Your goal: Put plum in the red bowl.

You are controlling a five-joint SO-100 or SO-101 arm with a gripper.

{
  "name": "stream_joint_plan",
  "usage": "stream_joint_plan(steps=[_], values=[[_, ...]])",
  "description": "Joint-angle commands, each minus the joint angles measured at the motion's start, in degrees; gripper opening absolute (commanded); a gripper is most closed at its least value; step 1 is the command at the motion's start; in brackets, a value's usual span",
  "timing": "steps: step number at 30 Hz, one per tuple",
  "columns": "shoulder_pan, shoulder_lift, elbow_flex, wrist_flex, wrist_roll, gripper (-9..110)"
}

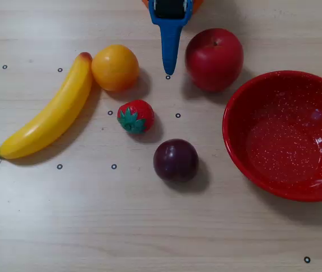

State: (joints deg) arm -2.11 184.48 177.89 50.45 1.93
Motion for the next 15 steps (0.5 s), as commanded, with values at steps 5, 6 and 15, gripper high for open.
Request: stream_joint_plan(steps=[5,6,15], values=[[-1.8,0.5,0.9,-0.1,-1.0,0],[-1.8,0.5,0.9,-0.1,-1.0,0],[-1.1,-2.2,-0.3,-1.3,0.3,0]])
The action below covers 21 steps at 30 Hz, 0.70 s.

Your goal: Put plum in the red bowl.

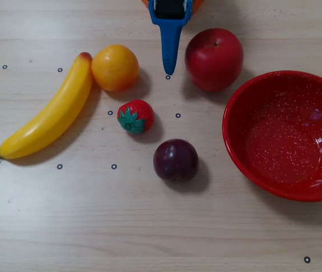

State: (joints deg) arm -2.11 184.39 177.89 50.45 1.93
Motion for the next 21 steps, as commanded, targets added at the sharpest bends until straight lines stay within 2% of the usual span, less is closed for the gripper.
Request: stream_joint_plan(steps=[1,10,21], values=[[-0.8,-3.5,-1.1,-1.4,1.0,0],[1.2,-17.8,-14.8,1.1,6.4,0],[-0.4,-38.4,-40.5,17.3,11.3,0]])
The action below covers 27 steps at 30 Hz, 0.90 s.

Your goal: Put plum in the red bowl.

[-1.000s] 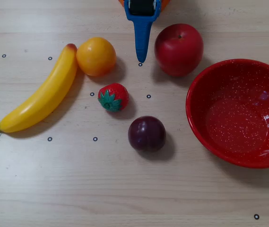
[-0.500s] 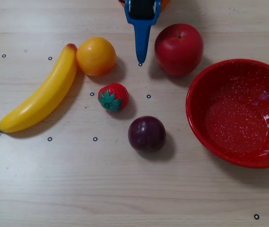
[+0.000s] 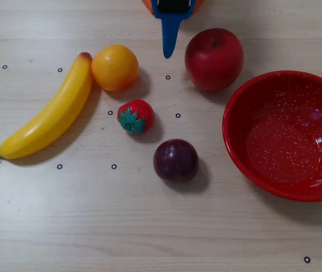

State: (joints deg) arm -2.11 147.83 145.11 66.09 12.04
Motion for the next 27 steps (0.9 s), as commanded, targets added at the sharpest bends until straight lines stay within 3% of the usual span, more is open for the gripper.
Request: stream_joint_plan(steps=[1,8,17,27], values=[[-0.4,-3.6,-10.2,2.9,1.5,0],[0.4,-16.8,-25.7,8.8,-0.5,3],[0.8,-38.8,-47.1,16.9,-5.2,40],[1.3,-61.6,-67.3,19.3,-6.8,54]])
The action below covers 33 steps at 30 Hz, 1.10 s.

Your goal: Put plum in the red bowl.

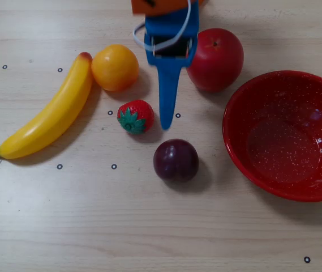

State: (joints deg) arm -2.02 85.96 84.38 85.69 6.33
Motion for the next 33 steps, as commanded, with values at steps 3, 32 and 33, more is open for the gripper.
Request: stream_joint_plan(steps=[3,32,33], values=[[1.7,-6.9,-13.5,1.3,-1.7,56],[3.1,-37.3,-40.3,4.7,-3.2,60],[3.1,-37.4,-40.5,4.4,-3.4,60]])
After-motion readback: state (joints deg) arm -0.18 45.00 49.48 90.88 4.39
